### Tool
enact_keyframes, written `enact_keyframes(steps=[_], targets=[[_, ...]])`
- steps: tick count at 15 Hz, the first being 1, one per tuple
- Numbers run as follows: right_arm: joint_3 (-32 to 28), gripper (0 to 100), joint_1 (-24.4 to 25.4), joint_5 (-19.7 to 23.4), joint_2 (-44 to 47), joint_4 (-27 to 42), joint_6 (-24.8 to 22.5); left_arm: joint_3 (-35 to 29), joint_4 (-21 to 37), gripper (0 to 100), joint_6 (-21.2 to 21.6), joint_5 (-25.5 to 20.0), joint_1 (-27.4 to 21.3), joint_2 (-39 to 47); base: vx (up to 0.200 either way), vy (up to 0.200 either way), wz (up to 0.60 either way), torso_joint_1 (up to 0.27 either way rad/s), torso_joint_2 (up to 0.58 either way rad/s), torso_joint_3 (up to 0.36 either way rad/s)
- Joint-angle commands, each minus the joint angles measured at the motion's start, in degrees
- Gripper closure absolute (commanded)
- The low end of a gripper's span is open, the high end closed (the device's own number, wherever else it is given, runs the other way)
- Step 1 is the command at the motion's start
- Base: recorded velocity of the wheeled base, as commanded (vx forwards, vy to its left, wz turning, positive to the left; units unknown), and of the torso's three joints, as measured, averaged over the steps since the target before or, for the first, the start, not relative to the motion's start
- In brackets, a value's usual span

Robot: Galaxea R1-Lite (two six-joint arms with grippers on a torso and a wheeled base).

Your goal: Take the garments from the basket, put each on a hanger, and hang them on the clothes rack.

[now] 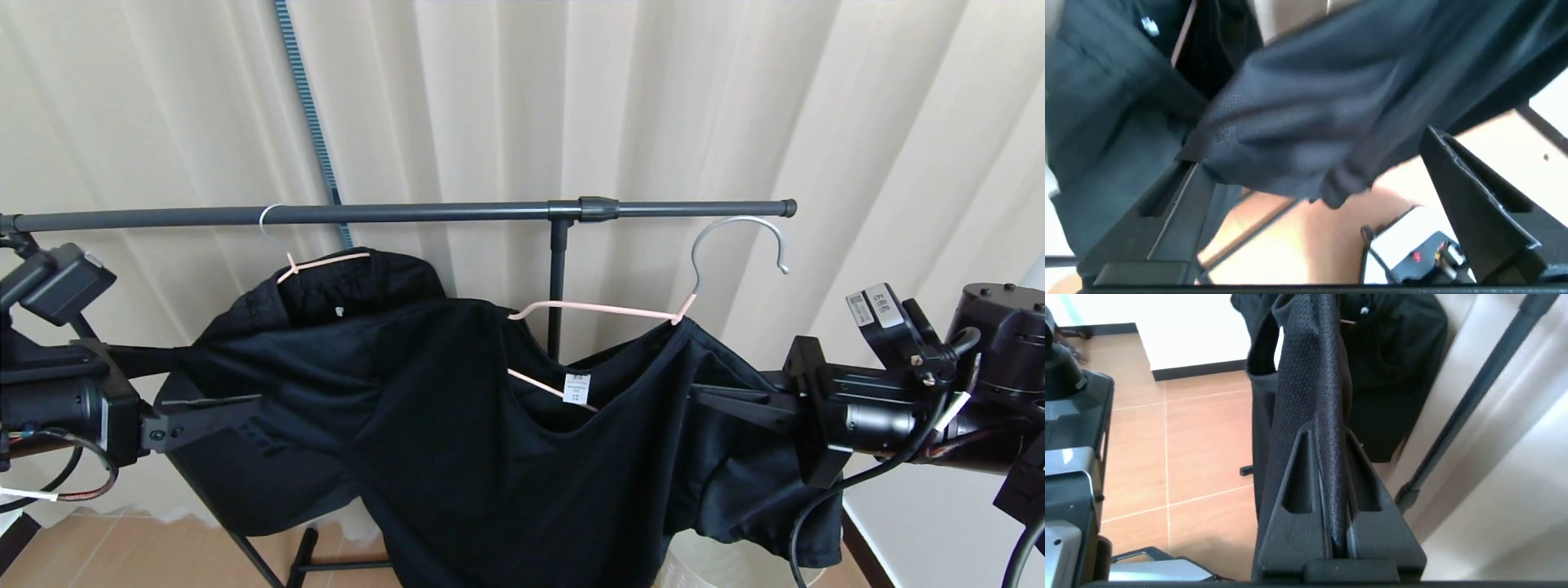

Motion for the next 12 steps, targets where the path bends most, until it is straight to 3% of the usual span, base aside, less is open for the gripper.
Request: enact_keyframes(steps=[1,6,7,9,12], targets=[[-0.2,100,-0.4,0.0,-0.1,0.0,0.0,2.7,-0.1,0,2.1,-0.1,0.5,0.2,0.0,0.0,0.0,0.0,0.0,0.0],[-0.4,100,-0.5,0.0,-0.2,-0.1,0.1,5.2,-0.1,0,2.1,-5.5,-0.5,-0.9,0.0,0.0,0.0,0.0,0.0,0.0],[-0.9,100,-1.7,0.2,-1.0,0.0,0.2,6.4,0.4,0,-0.3,-9.8,0.1,-1.8,0.0,0.0,0.0,0.0,0.0,0.0],[-1.4,100,-2.2,0.2,-1.2,-0.1,0.2,7.9,0.4,0,-4.6,-11.9,0.7,-2.4,0.0,0.0,0.0,0.0,0.0,0.0],[-2.1,100,-3.6,0.3,-1.5,-0.1,0.4,10.9,0.5,0,-7.4,-13.3,0.9,-2.2,0.0,0.0,0.0,0.0,0.0,0.0]])
